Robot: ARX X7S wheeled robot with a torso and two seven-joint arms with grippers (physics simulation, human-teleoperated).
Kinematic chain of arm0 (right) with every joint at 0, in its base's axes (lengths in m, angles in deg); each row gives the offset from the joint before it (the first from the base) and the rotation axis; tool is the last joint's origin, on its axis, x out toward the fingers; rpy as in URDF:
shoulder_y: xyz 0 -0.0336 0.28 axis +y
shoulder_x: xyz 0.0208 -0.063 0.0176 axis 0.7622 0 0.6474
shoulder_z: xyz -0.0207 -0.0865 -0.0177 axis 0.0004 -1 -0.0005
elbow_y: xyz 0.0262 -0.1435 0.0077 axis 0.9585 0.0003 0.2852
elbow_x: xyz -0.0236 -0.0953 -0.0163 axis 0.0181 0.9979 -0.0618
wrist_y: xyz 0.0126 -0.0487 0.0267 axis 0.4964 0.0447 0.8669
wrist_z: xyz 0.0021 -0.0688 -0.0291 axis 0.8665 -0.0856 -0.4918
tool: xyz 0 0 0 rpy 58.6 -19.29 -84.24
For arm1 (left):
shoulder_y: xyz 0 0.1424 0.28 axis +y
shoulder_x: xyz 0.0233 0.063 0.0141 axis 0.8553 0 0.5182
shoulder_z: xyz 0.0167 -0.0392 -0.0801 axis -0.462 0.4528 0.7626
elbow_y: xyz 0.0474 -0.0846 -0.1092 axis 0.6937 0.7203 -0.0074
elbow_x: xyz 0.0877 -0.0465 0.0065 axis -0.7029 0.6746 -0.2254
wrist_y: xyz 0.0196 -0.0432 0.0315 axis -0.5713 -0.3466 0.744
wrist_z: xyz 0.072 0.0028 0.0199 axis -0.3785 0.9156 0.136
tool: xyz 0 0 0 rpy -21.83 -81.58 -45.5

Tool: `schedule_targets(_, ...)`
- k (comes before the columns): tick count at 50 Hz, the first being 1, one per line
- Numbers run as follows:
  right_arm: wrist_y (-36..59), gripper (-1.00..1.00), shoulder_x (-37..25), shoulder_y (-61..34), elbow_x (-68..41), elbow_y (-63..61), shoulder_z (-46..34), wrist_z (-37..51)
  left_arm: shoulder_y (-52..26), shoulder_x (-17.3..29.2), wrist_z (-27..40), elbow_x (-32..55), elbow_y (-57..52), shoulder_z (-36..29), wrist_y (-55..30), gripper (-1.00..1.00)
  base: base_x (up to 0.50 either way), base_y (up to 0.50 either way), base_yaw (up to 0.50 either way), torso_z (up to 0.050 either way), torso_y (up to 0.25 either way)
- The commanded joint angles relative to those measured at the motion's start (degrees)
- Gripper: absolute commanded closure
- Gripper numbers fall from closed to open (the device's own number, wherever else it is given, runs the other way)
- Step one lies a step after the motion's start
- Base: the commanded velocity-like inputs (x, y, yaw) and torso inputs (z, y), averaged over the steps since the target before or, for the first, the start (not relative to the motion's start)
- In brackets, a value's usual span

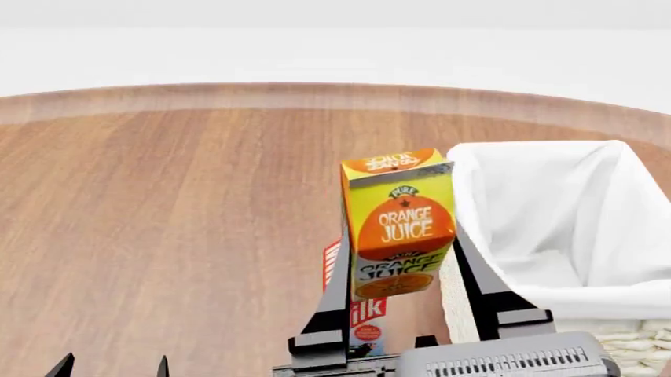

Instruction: Pick up the orange juice, and put it in the basket.

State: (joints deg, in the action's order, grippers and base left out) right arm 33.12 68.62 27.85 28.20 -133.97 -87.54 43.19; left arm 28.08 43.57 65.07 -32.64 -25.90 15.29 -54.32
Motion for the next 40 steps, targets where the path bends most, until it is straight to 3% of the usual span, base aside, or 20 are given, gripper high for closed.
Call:
schedule_targets(1,3.2,1.00,0.2,-2.9,0.4,-2.7,2.0,-0.1,0.0,0.1,0.1,0.1,0.0,-0.2,0.1,-1.00,0.00,0.00,0.00,0.000,0.000)
schedule_targets(40,10.5,1.00,-2.1,-8.7,-8.4,-8.4,11.7,3.0,-0.2,0.5,0.6,0.5,0.1,-0.7,0.3,-1.00,0.00,0.00,0.00,0.000,0.001)
